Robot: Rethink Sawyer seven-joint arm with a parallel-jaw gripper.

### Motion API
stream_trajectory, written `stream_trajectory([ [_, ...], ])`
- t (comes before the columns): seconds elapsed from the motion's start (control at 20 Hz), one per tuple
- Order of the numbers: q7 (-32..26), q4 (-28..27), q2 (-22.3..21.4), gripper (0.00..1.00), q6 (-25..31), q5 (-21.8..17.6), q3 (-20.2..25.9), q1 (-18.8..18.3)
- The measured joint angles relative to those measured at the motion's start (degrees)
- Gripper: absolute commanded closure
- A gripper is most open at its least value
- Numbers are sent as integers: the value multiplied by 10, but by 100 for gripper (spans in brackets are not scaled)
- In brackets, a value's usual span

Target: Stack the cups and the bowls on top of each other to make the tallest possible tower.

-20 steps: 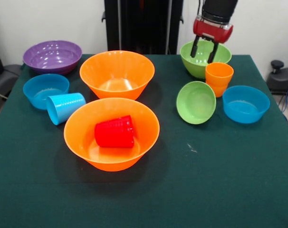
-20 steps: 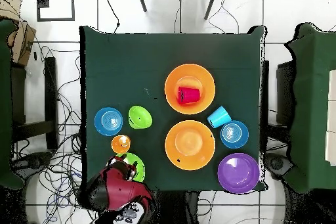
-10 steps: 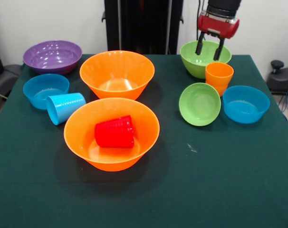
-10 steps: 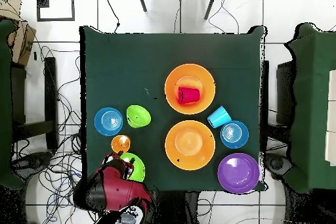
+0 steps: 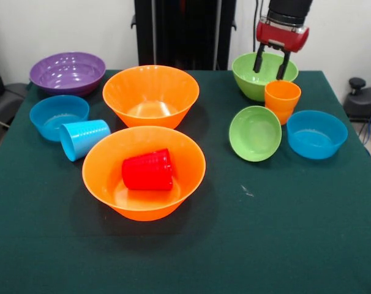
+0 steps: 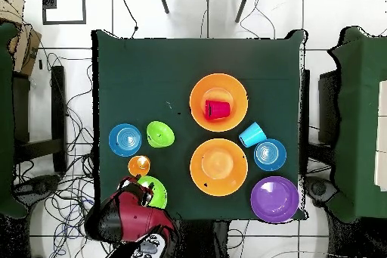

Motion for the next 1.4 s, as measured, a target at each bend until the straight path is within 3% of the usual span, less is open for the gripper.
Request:
stream_trajectory([
  [1.4,0,-5,9,0,0,-1,9,-14],
])
